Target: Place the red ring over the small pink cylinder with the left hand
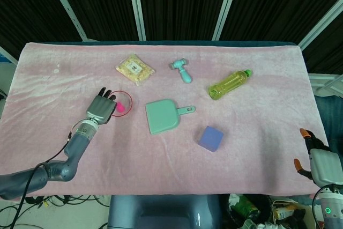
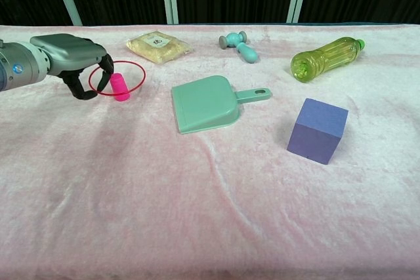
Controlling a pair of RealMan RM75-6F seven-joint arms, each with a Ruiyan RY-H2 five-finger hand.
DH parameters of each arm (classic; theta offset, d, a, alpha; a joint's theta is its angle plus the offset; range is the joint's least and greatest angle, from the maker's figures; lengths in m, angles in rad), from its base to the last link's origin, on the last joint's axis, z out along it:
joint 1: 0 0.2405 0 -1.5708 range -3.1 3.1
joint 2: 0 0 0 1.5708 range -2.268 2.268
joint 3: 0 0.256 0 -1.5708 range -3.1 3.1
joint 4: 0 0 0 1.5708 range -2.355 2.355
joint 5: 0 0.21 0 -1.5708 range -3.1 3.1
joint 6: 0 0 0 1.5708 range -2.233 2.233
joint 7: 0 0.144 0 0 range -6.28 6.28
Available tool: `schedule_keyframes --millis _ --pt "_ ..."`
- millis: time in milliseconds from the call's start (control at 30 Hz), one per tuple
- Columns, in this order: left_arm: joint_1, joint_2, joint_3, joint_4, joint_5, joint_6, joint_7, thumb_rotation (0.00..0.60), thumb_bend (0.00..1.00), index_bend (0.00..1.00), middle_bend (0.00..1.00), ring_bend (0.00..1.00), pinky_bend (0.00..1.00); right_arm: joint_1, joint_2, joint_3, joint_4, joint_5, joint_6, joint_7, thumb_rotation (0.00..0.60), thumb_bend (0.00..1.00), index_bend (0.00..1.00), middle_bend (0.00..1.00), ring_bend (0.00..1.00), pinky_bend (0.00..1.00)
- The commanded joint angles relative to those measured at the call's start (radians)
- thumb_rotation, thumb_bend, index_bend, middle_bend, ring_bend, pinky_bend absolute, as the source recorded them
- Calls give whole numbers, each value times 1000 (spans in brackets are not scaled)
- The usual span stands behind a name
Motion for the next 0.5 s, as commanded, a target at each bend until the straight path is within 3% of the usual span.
schedule_keyframes --millis 33,233,500 --pt "-6 -1 3 -4 -12 -2 4 600 320 457 184 34 10 0 0 0 -1 1 0 0 600 288 64 79 196 319" --pt "-15 25 7 -52 -36 9 23 600 250 334 174 34 10 1 0 0 -4 4 -4 -2 600 288 64 79 196 319" --pt "-14 95 7 -189 -61 54 39 600 250 357 185 34 11 0 0 2 -5 10 -2 -4 600 288 64 79 196 319"
